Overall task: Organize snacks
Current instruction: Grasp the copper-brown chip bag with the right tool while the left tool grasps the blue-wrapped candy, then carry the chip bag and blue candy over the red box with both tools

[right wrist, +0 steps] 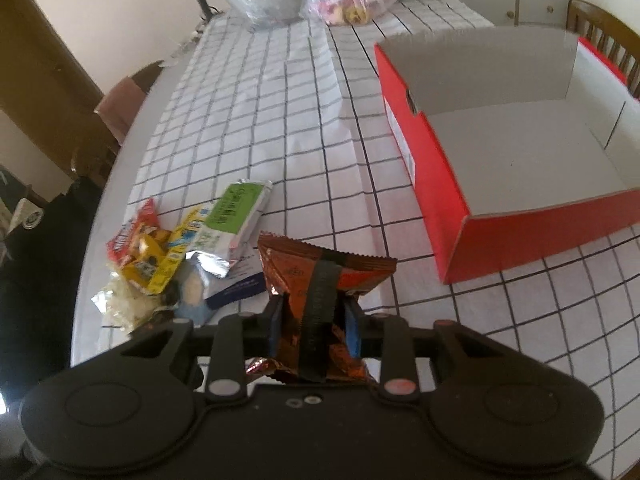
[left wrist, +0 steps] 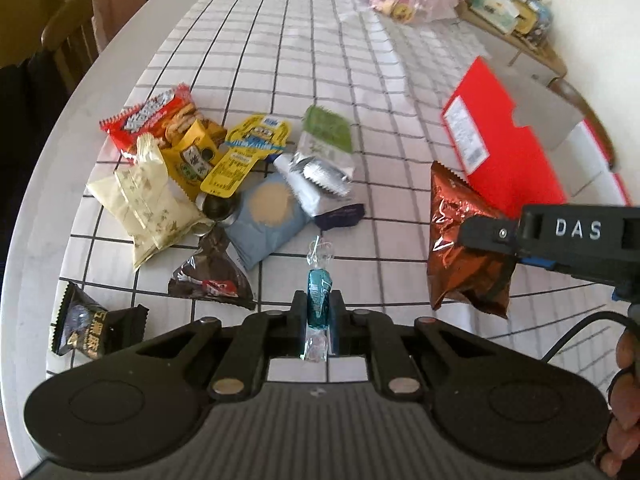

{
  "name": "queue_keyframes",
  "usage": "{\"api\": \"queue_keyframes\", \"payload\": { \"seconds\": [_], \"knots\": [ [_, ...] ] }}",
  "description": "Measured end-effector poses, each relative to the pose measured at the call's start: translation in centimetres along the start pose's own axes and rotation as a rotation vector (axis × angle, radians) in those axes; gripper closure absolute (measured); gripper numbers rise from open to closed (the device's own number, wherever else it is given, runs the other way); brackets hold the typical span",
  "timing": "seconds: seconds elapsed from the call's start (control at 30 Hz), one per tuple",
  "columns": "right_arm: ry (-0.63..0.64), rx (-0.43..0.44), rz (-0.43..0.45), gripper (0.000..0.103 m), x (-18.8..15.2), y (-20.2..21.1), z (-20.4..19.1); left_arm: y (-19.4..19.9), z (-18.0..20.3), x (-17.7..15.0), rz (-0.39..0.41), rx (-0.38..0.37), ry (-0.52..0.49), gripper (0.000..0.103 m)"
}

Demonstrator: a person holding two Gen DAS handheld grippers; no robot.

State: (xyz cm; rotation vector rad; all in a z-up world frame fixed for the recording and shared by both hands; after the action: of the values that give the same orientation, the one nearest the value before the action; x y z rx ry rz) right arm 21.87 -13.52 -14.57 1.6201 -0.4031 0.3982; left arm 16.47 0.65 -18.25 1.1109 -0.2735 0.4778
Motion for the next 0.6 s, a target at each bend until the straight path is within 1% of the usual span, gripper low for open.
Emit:
{"api": "queue_keyframes", "payload": {
  "seconds": [0.13, 0.33, 0.47, 0.6],
  "knots": [
    [0.006, 0.002, 0.047, 0.074, 0.0, 2.6, 0.7, 2.0, 1.2, 0.4, 0.02, -0.03, -0.023, 0.092],
    [0.015, -0.025, 0.131, 0.074, 0.3, 6.7, 2.4, 5.1, 3.8, 1.5, 0.06, -0.085, -0.092, 0.092],
    [0.015, -0.049, 0.177, 0.074, 0.9, 8.6, 3.8, 6.5, 5.7, 2.5, 0.078, -0.107, -0.134, 0.092],
    [0.017, -0.066, 0.208, 0.074, 1.9, 9.7, 5.6, 7.4, 7.9, 3.6, 0.103, -0.114, -0.172, 0.092]
  ]
}}
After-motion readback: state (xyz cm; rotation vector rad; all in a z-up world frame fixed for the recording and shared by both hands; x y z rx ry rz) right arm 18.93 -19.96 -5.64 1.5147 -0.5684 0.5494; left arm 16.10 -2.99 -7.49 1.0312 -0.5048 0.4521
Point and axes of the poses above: each gripper's, at about its wrist camera, not at the fingertips, and y roughly against the way its jaws point, z to its right, x to its top, the point moved 7 cm from there along -y, roughly the way its jaws point, and after that the axes turned 14 degrees about -x, right-handed, at the moved point
